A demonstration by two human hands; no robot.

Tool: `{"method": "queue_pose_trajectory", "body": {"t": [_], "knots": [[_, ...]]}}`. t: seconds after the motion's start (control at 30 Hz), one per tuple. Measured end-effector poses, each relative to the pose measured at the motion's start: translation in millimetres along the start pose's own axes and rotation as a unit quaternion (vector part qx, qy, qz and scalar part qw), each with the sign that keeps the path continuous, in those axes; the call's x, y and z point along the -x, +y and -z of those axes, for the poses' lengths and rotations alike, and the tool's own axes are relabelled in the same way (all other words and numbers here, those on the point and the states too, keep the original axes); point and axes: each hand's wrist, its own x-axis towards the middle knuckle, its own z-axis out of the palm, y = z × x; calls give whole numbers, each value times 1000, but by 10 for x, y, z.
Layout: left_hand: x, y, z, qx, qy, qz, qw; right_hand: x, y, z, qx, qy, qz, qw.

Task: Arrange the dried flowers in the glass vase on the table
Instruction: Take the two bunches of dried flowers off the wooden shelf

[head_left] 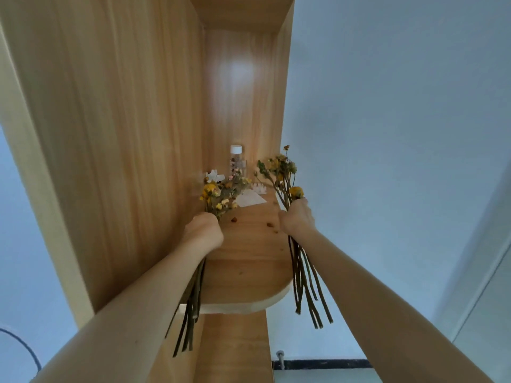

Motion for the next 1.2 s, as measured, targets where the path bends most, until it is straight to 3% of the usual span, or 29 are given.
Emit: {"method": "queue_pose_trajectory", "body": {"t": [0.17,0.33,0.6,0.8,1.2], "knots": [[314,60,75,120,-19,-17,992,159,196,394,-34,23,45,998],[829,-17,83,275,-21,-68,959,593,589,754,-94,21,60,994],[1762,-471,-148,380,-69,-149,910,1788,1313,1097,-182,-28,7,983],[2437,-967,-500,368,-134,-200,898,2589,1982,1184,-193,-88,-26,977],[3244,-1826,-1798,341,-270,-108,894,3705,3389,802,-149,-172,-172,958]]}}
